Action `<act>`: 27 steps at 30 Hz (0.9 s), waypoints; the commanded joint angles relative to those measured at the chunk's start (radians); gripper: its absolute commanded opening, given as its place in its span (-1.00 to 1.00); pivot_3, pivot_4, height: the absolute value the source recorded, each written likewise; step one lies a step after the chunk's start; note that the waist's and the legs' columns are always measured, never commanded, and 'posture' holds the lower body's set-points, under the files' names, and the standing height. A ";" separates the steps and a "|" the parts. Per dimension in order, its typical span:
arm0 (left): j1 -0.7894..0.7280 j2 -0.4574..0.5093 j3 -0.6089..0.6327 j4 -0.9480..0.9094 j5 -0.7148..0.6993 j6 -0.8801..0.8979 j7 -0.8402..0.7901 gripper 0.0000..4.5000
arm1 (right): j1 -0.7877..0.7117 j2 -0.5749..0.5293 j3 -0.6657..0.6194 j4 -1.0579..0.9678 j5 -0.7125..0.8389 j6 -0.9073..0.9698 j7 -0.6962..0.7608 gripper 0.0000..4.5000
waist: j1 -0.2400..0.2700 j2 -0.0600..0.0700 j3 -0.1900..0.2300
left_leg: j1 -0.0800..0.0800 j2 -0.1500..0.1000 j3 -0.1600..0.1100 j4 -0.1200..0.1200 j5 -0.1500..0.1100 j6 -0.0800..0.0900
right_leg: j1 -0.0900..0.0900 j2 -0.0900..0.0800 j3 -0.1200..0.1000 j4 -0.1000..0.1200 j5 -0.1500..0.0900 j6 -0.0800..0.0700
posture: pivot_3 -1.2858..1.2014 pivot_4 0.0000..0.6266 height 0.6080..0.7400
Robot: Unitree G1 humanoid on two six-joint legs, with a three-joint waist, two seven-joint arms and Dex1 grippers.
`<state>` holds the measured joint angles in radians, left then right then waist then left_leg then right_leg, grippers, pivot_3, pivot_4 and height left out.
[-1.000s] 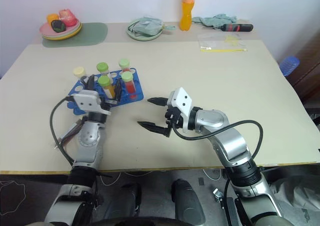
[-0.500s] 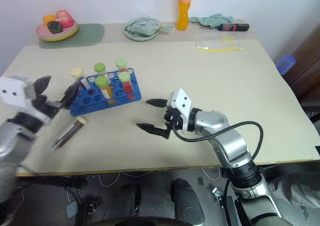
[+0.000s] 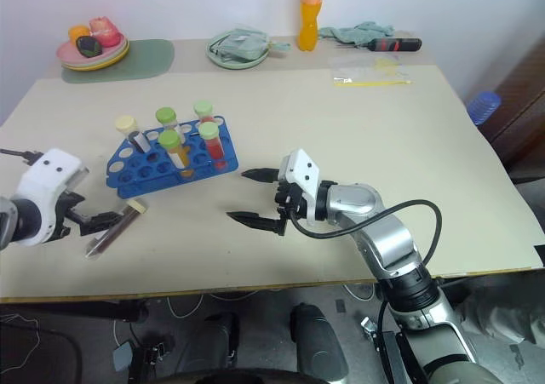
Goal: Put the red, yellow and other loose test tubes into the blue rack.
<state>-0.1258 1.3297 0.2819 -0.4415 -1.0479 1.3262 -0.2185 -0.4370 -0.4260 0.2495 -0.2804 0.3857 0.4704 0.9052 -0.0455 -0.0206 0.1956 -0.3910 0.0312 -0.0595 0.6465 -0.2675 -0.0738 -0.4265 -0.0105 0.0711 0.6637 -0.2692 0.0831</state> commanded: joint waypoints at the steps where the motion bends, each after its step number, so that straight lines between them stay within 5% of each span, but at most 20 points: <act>1: -0.103 0.042 -0.135 0.053 0.077 0.009 -0.117 0.95 | 0.016 0.006 -0.010 -0.051 0.003 -0.014 -0.019 0.90 | 0.001 0.000 0.000 | 0.000 0.000 0.000 0.000 0.000 0.000 | 0.000 0.000 0.000 0.000 0.000 0.000 | 0.03 -0.52 1.00; 13: -0.453 -0.039 -0.617 0.230 0.413 -0.004 -0.424 0.95 | 0.032 0.021 -0.009 -0.070 0.002 -0.010 -0.063 0.90 | 0.000 0.000 0.000 | -0.001 0.000 0.001 0.001 0.000 0.000 | 0.000 0.000 0.000 0.000 0.000 0.000 | 0.03 -0.52 1.00; 15: -0.459 -0.045 -0.639 0.238 0.448 -0.009 -0.453 0.72 | 0.034 0.021 -0.010 -0.073 0.002 -0.009 -0.069 0.90 | -0.002 0.000 0.000 | -0.001 0.000 0.000 0.001 0.000 0.000 | -0.001 0.000 0.000 0.000 0.000 0.000 | 0.03 -0.52 1.00; 20: -0.424 -0.050 -0.631 0.234 0.494 -0.014 -0.494 -0.30 | 0.031 0.017 -0.011 -0.073 0.002 -0.008 -0.069 0.90 | 0.000 0.000 0.000 | -0.001 0.000 0.001 0.001 0.000 0.000 | -0.001 0.000 0.000 0.000 0.000 0.000 | 0.03 -0.52 1.00; 23: -0.385 -0.037 -0.572 0.218 0.485 -0.017 -0.521 -0.30 | 0.025 0.010 -0.010 -0.069 0.001 -0.013 -0.059 0.90 | -0.001 0.000 0.000 | -0.001 0.000 0.001 0.001 0.000 0.000 | -0.001 0.000 0.001 0.000 0.000 0.000 | 0.03 -0.52 1.00; 27: -0.213 -0.013 -0.294 0.145 0.416 -0.078 -0.588 -0.30 | 0.021 -0.003 -0.017 -0.065 0.000 -0.019 -0.041 0.90 | -0.006 0.000 0.000 | -0.001 0.000 0.001 0.001 0.000 0.001 | -0.001 0.000 0.001 0.001 0.000 0.000 | 0.03 -0.52 1.00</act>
<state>-0.3679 1.2922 -0.1568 -0.2581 -0.6099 1.2839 -0.7748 -0.4065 -0.4228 0.2491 -0.3108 0.3760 0.4722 0.8543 -0.0512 -0.0210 0.1956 -0.3923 0.0315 -0.0590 0.6473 -0.2678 -0.0732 -0.4276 -0.0104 0.0718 0.6641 -0.2692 0.0834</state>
